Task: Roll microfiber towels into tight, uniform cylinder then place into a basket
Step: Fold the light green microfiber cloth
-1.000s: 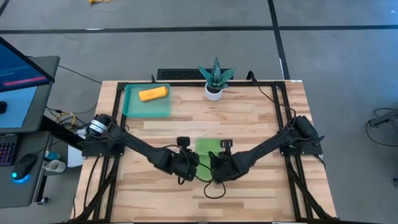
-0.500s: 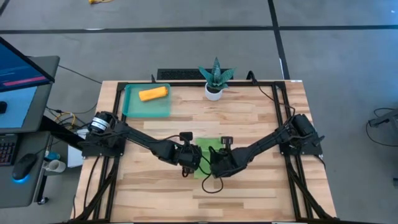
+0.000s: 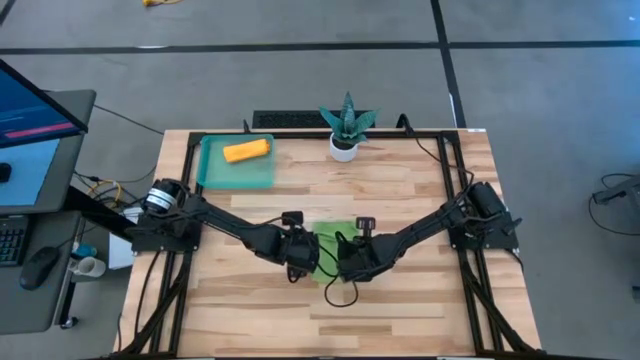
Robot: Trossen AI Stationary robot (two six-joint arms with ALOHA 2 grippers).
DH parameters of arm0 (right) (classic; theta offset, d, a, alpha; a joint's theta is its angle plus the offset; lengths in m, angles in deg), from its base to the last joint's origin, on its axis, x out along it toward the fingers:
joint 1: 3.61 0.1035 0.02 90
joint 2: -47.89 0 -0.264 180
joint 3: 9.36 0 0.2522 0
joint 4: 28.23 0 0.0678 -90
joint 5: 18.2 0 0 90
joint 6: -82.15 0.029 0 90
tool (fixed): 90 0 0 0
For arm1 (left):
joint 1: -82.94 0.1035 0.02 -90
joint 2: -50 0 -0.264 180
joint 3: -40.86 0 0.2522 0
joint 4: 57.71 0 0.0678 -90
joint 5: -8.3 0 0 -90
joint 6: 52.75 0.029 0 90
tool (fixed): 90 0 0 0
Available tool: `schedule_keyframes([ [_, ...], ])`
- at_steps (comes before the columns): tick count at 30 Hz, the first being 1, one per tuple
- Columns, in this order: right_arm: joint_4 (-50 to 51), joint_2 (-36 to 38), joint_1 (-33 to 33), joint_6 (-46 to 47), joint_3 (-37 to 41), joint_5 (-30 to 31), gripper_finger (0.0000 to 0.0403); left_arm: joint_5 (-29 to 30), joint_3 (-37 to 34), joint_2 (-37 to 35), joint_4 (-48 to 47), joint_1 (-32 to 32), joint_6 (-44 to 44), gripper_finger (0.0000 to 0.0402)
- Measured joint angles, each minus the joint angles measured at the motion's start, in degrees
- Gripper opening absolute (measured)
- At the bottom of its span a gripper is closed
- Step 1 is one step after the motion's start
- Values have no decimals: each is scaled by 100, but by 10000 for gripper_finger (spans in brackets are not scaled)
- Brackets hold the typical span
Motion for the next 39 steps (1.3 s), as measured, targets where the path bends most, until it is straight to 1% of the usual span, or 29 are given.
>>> schedule_keyframes([
  [4,-47,0,3,-19,-4,23,2,-120,2,0,-339,-163,-161,78],
  [9,-115,2,79,-219,-11,222,1,269,7,0,-758,-530,-469,76],
  [16,-97,238,83,-281,-15,525,1,304,11,0,-1069,-929,-905,74],
  [23,-254,705,179,-384,-22,717,1,365,13,0,-1173,-1029,-1023,74],
  [27,-265,809,203,-437,-22,863,1,369,13,0,-1205,-1027,-1057,74],
  [30,-386,813,145,-597,-22,852,1,376,13,0,-1195,-1023,-1057,74],
  [34,-467,689,-111,-761,-23,659,1,380,13,0,-1181,-1023,-1061,74],
  [37,-484,667,-276,-770,-22,655,1,380,13,0,-1178,-1026,-1093,74],
  [39,-488,667,-366,-745,-24,513,1,378,15,0,-1178,-1029,-1098,74],
])
